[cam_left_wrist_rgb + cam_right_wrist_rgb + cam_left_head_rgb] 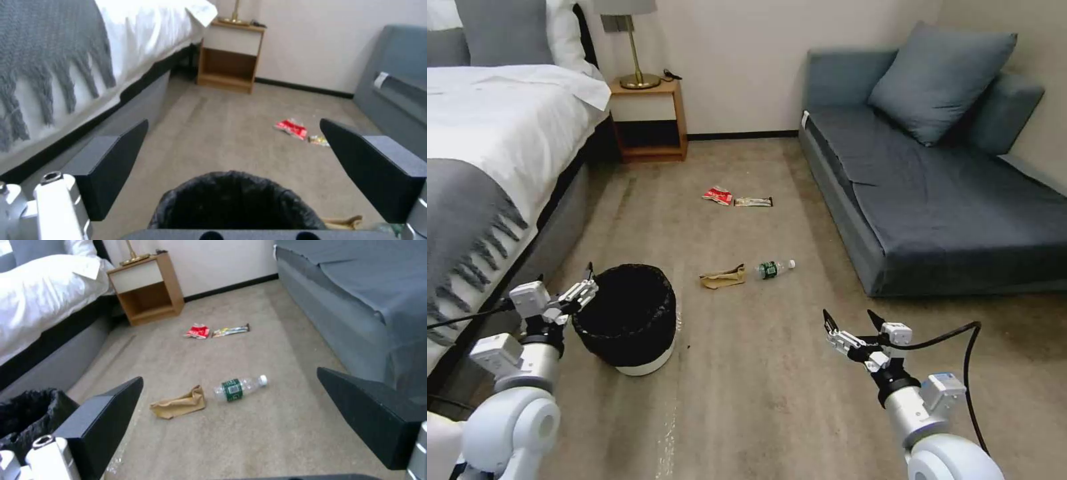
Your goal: Pick up the trash bin, then pick up the garbage on the floor and place it into the trash bin.
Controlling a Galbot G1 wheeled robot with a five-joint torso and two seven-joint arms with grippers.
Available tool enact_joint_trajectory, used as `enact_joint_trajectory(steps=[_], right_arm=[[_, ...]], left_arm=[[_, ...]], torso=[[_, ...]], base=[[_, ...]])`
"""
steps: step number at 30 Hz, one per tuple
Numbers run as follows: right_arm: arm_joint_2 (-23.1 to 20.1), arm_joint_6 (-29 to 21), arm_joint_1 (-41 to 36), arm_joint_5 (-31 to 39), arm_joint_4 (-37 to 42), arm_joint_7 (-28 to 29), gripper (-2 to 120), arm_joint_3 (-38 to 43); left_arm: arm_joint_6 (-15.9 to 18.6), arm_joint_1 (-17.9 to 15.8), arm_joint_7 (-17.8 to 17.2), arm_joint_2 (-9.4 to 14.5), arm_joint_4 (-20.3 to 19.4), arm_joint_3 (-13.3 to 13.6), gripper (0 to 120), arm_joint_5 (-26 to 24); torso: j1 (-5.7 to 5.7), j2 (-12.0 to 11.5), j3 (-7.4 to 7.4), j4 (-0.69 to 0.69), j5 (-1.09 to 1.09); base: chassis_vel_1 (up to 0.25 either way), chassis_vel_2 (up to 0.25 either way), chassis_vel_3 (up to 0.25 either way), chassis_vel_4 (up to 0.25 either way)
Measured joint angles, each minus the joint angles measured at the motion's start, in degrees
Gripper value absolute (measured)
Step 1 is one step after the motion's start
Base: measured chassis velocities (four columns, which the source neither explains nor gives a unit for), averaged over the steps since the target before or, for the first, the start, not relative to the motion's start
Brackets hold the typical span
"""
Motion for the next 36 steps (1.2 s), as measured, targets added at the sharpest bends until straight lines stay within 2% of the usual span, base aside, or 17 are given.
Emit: enact_joint_trajectory(steps=[3,5,7,11,12,16,17,23,30,36], right_arm=[[-0.04,0.01,0.42,0.09,-0.3,0.0,100,-0.02],[-0.03,0.02,0.88,0.12,-0.68,0.0,100,-0.03],[0.01,0.04,0.97,0.13,-0.78,0.0,100,-0.03],[0.69,0.4,1.46,-0.01,-1.71,-0.16,100,-0.12],[0.69,0.4,1.46,-0.01,-1.71,-0.16,100,-0.12],[1.61,0.57,1.8,-0.46,-2.39,-0.24,100,-0.49],[1.61,0.57,1.8,-0.46,-2.39,-0.24,100,-0.49],[2.04,0.6,1.72,-0.71,-2.54,-0.26,100,-0.27],[1.56,0.51,1.2,-0.56,-2.32,-0.26,100,0.88],[1.26,0.44,1.14,-0.33,-2.39,-0.26,100,1.39]], left_arm=[[1.77,-0.14,-1.59,1.58,0.17,-0.16,96,-2.25],[5.15,-0.52,-4.43,4.21,0.64,-0.54,96,-6.26],[5.82,-0.63,-4.94,4.8,0.89,-0.62,96,-6.9],[11.61,-2.3,-8.82,9.74,4.69,-1.09,96,-12.08],[11.61,-2.3,-8.82,9.74,4.69,-1.09,96,-12.08],[16.9,-5.31,-11.18,12.32,8.69,-0.45,96,-17.64],[16.9,-5.31,-11.18,12.32,8.69,-0.45,96,-17.64],[19.22,-9.51,-12.55,12.72,14.47,2.13,95,-21.64],[19.56,-13.63,-12.72,11.3,20.34,3.49,94,-22.54],[19.93,-16.55,-12.6,10.19,23.45,4.23,93,-22.77]], torso=[[0.0,0.0,0.0,0.0,0.0],[0.0,0.0,0.0,0.0,0.0],[0.0,0.0,0.0,0.0,0.0],[0.0,0.0,0.0,0.0,0.0],[0.0,0.0,0.0,0.0,0.0],[0.0,0.0,0.0,0.0,0.0],[0.0,0.0,0.0,0.0,0.0],[0.0,0.0,0.0,-0.01,-0.01],[0.0,0.0,0.0,0.0,0.0],[0.0,0.0,0.0,0.0,0.0]], base=[[0.0,0.0,0.0,0.0],[0.0,0.0,0.0,0.0],[0.0,0.0,0.0,0.0],[0.0,0.0,0.0,0.0],[0.0,0.0,0.0,0.0],[0.0,0.0,0.0,0.0],[0.0,0.0,0.0,0.0],[0.0,0.0,0.0,0.0],[0.0,0.0,0.0,0.0],[0.0,0.0,0.0,0.0]])
